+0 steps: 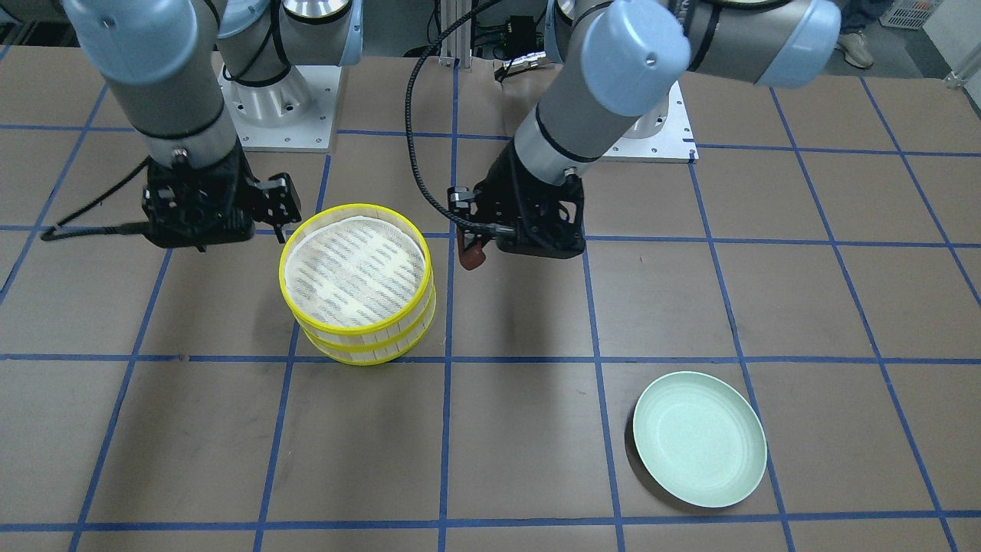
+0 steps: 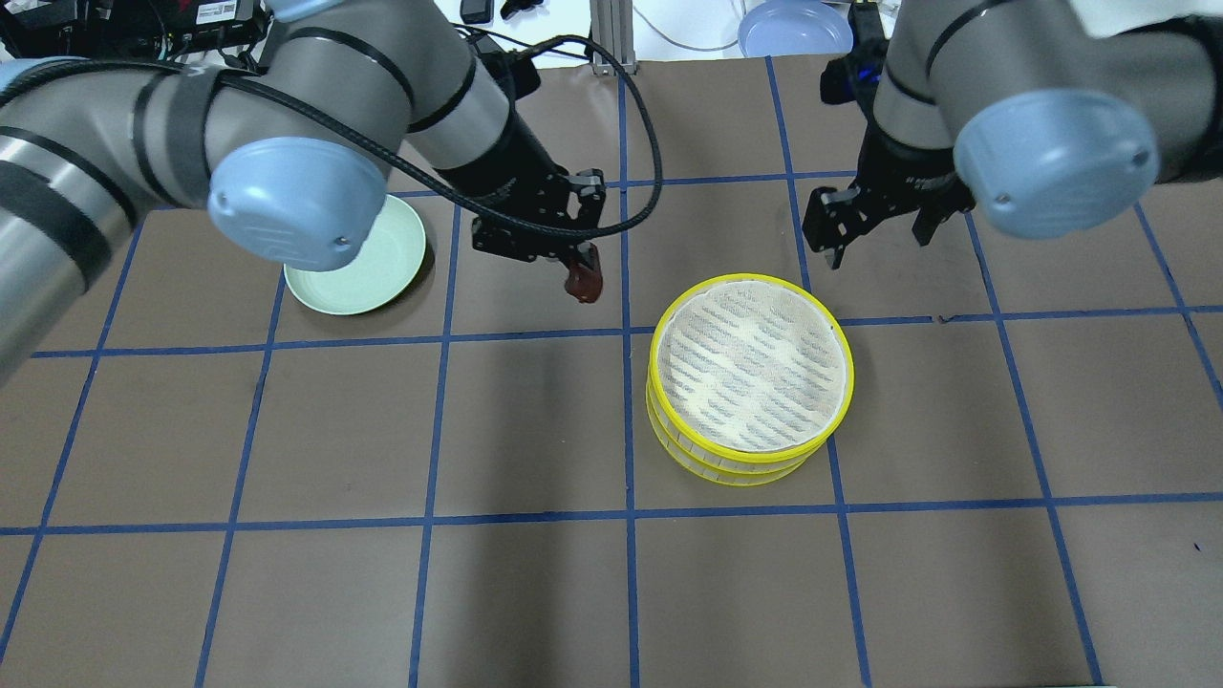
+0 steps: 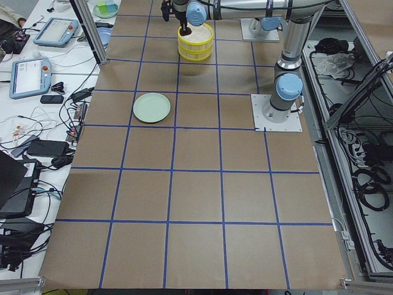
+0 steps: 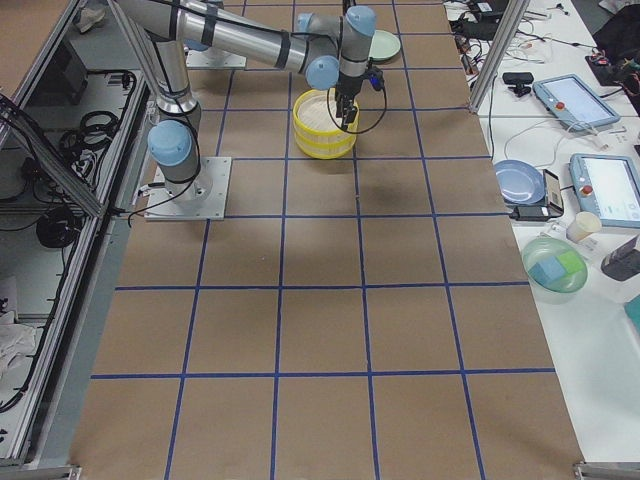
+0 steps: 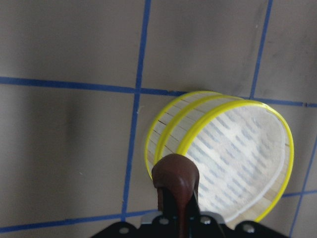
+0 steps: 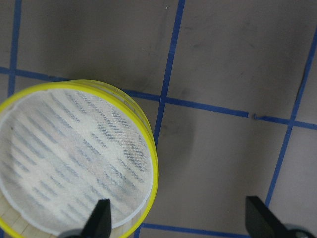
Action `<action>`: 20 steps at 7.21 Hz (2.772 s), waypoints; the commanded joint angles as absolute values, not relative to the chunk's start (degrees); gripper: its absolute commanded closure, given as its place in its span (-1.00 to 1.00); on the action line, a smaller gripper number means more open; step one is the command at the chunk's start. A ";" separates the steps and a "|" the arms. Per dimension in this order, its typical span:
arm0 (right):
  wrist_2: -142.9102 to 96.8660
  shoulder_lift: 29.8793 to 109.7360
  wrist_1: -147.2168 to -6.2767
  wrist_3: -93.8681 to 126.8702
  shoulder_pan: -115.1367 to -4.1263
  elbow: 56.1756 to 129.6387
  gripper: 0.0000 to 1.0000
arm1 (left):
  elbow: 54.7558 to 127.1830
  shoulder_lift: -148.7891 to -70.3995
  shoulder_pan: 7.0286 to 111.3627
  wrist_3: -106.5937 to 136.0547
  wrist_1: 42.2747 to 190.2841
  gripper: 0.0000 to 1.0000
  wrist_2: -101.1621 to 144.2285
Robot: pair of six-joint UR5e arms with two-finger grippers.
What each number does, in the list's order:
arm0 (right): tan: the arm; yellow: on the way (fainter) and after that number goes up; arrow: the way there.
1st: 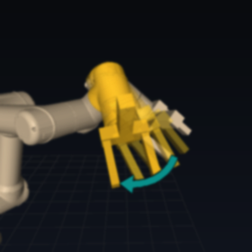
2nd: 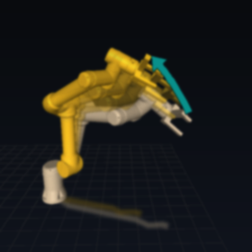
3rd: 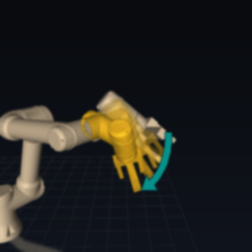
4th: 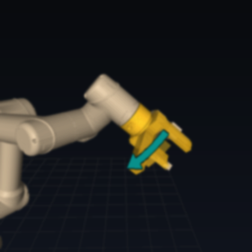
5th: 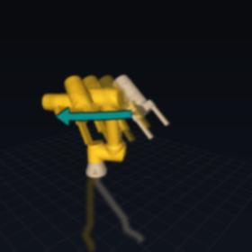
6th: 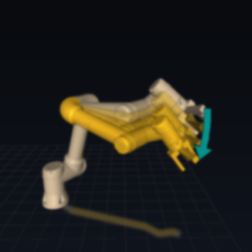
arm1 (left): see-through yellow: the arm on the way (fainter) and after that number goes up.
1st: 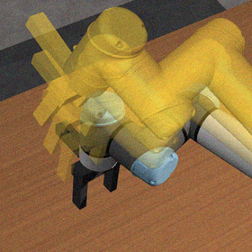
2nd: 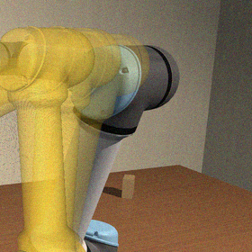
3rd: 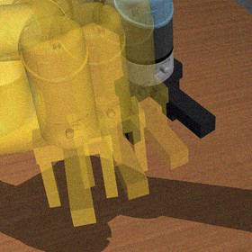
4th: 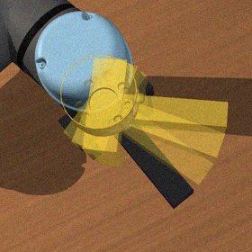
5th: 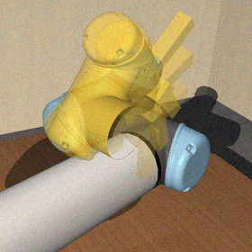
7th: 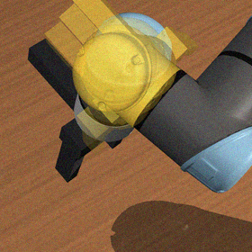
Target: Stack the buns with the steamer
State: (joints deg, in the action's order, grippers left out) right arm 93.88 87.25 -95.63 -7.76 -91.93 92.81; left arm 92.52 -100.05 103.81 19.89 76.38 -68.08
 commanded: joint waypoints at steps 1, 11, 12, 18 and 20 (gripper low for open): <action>90.10 89.30 -85.03 0.06 -91.76 80.82 -1.00 | 96.47 -103.69 111.07 22.32 68.61 1.00 -66.19; 90.26 89.30 -84.02 5.71 -91.49 80.07 -1.00 | 94.52 -106.01 113.56 26.73 64.98 -0.98 -84.34; 90.26 89.30 -84.02 5.71 -91.49 80.16 -1.00 | 89.09 -105.13 112.34 20.54 72.52 -0.99 -90.47; 90.17 89.30 -84.11 5.71 -91.49 80.16 -1.00 | 82.26 -92.83 90.66 -1.20 91.22 -1.00 -92.29; 90.18 89.30 -84.11 5.71 -91.58 80.16 -1.00 | 83.40 -91.94 84.57 -6.93 92.10 -1.00 -91.41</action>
State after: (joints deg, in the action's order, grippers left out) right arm 90.17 89.30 -84.11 5.71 -91.51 80.16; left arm 82.66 -92.62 88.02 -4.06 91.29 -91.86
